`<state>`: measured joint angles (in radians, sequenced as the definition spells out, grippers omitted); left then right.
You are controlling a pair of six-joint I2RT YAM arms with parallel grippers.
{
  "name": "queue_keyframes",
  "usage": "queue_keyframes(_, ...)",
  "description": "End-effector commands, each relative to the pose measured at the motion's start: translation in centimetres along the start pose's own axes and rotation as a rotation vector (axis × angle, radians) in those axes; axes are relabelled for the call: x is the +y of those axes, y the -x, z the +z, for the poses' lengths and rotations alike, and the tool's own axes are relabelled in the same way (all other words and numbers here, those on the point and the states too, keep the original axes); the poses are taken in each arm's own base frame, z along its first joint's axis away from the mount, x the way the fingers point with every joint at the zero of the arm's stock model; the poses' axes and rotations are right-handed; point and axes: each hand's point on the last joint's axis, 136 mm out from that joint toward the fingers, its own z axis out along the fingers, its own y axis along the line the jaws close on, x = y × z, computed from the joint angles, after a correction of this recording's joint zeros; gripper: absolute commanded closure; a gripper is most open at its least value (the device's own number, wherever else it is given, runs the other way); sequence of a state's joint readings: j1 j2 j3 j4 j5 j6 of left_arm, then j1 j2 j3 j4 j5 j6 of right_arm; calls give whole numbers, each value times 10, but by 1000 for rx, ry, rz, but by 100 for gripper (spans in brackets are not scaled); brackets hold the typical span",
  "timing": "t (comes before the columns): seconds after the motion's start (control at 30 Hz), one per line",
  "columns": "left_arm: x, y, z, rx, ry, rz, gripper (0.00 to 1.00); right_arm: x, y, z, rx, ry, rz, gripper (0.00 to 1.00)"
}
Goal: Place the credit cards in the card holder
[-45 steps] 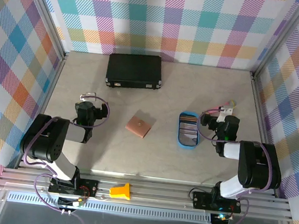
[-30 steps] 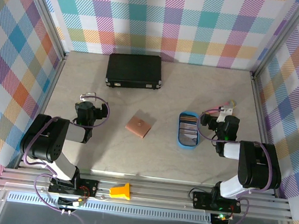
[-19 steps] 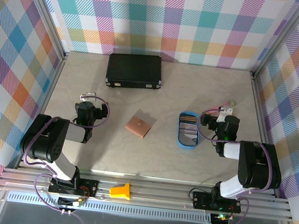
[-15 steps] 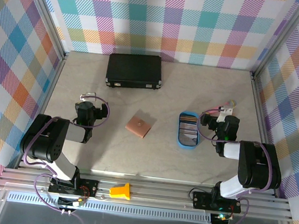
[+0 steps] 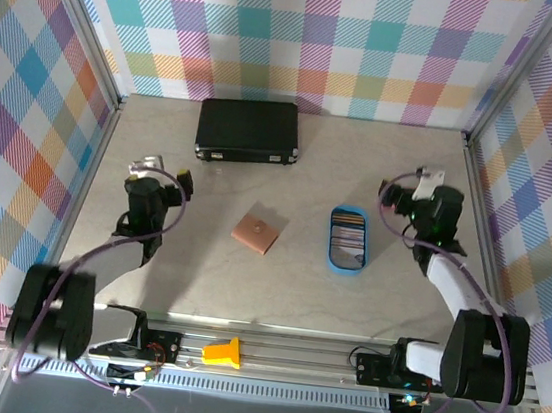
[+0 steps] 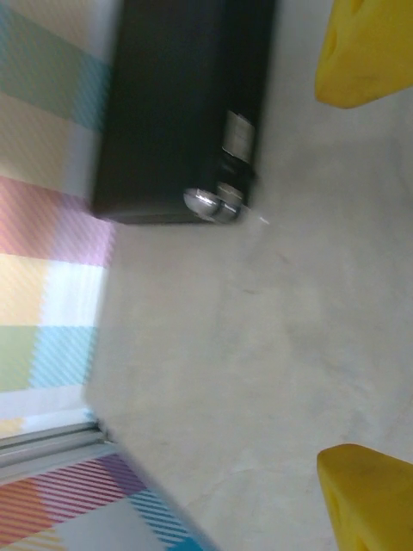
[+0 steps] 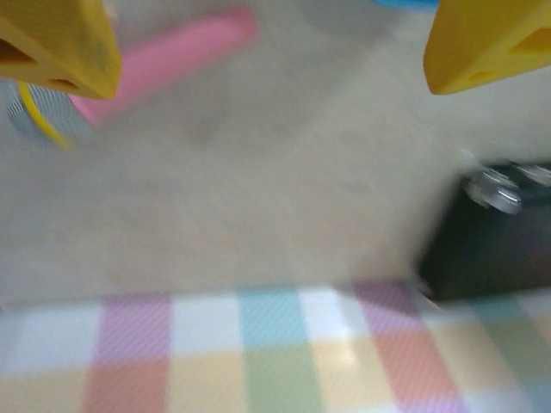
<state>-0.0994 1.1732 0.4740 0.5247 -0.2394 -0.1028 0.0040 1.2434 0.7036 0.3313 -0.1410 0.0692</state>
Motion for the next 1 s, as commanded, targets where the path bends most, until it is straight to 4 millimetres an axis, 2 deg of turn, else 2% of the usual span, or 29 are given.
queue_keyframes(0.0,-26,15,-19,131,-119,-233,0,60,-6,-4,196,284,129,16)
queue_keyframes(0.1,-56,7,-34,284,-252,-436,0,119,-12,4,325,459,85,22)
queue_keyframes(0.17,-72,-11,-44,406,-321,-541,2,166,-31,6,423,563,-8,23)
queue_keyframes(0.23,-80,-29,-52,499,-346,-624,4,200,-54,6,519,643,-55,26)
queue_keyframes(0.3,-84,-46,-60,572,-361,-671,4,227,-74,3,611,744,-23,34)
queue_keyframes(0.37,-84,-65,-68,648,-346,-706,5,246,-96,4,700,793,8,38)
queue_keyframes(0.47,-88,-87,-79,754,-343,-710,5,259,-128,8,813,786,7,38)
queue_keyframes(0.6,-93,-106,-86,834,-330,-691,6,266,-157,17,944,764,31,41)
queue_keyframes(0.77,-98,-118,-87,880,-318,-654,7,277,-174,22,1007,781,24,44)
queue_keyframes(0.97,-104,-121,-85,897,-320,-640,7,282,-194,26,1064,777,29,47)
